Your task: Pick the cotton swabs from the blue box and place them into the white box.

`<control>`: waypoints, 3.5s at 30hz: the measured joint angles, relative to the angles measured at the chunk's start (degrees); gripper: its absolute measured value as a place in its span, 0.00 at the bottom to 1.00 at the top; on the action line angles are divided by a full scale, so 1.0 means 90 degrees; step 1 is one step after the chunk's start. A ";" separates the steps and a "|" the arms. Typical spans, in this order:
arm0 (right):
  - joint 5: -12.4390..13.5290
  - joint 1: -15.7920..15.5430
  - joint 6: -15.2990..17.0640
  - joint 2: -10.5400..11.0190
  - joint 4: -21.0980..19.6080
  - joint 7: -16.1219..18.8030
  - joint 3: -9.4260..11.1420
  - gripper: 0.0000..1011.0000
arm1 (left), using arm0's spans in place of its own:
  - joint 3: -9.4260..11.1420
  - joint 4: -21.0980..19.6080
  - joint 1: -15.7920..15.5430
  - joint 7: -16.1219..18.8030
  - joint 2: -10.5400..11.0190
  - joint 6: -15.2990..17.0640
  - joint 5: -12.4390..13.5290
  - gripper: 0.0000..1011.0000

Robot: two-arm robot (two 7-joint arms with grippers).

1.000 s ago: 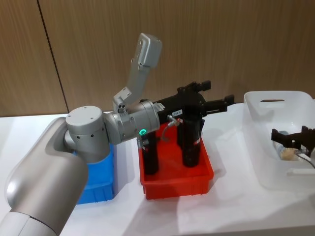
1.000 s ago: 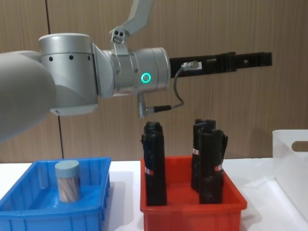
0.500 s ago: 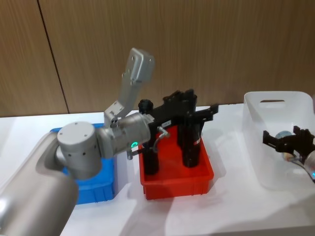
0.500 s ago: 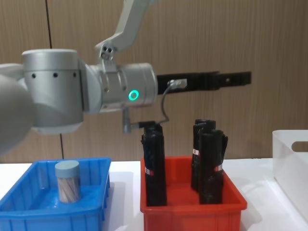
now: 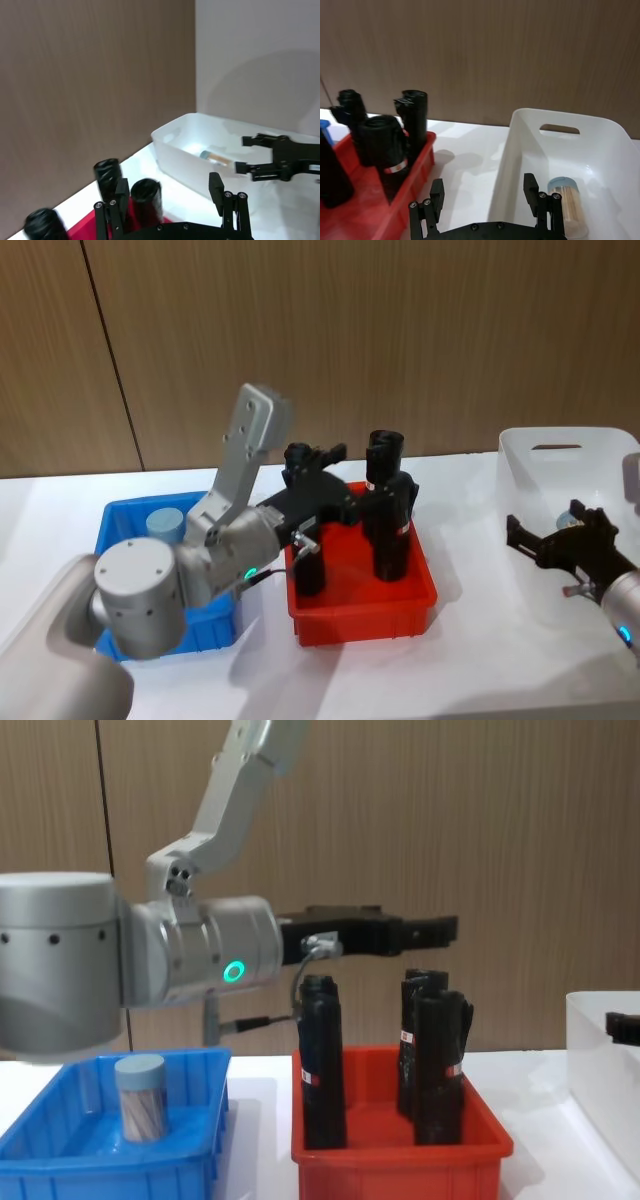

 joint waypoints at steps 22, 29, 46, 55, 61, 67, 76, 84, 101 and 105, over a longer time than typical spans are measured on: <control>0.0049 -0.1266 -0.0894 0.0112 -0.1634 -0.0085 -0.0402 0.99 | 0.0076 -0.1394 0.1239 0.1791 0.0707 -0.0361 0.0512 0.99; 0.0052 -0.1366 -0.0958 0.0120 -0.1754 -0.0094 -0.0433 0.99 | 0.0100 -0.1829 0.1627 0.2352 0.0929 -0.0468 0.0672 0.99; 0.0052 -0.1370 -0.0962 0.0116 -0.1762 -0.0093 -0.0429 0.99 | 0.0130 -0.2369 0.2115 0.3047 0.1204 -0.0610 0.0876 0.99; 0.0052 -0.1370 -0.0962 0.0116 -0.1761 -0.0091 -0.0429 0.99 | 0.0127 -0.2369 0.2113 0.3049 0.1204 -0.0610 0.0876 0.99; 0.0052 -0.1370 -0.0962 0.0116 -0.1760 -0.0091 -0.0429 0.99 | 0.0126 -0.2369 0.2112 0.3049 0.1203 -0.0608 0.0875 0.99; 0.0052 -0.1370 -0.0962 0.0116 -0.1760 -0.0091 -0.0430 0.99 | 0.0126 -0.2366 0.2112 0.3049 0.1204 -0.0606 0.0874 0.99; 0.0052 -0.1370 -0.0961 0.0116 -0.1761 -0.0091 -0.0430 0.99 | 0.0126 -0.2365 0.2112 0.3048 0.1204 -0.0603 0.0874 0.99; 0.0052 -0.1370 -0.0962 0.0116 -0.1760 -0.0091 -0.0430 0.99 | 0.0126 -0.2365 0.2112 0.3048 0.1204 -0.0603 0.0874 0.99; 0.0051 -0.1369 -0.0961 0.0116 -0.1760 -0.0091 -0.0429 0.99 | 0.0126 -0.2365 0.2112 0.3048 0.1203 -0.0604 0.0874 0.99; 0.0049 -0.1345 -0.0952 0.0109 -0.1732 -0.0064 -0.0425 0.99 | 0.0126 -0.2365 0.2112 0.3048 0.1204 -0.0603 0.0873 0.99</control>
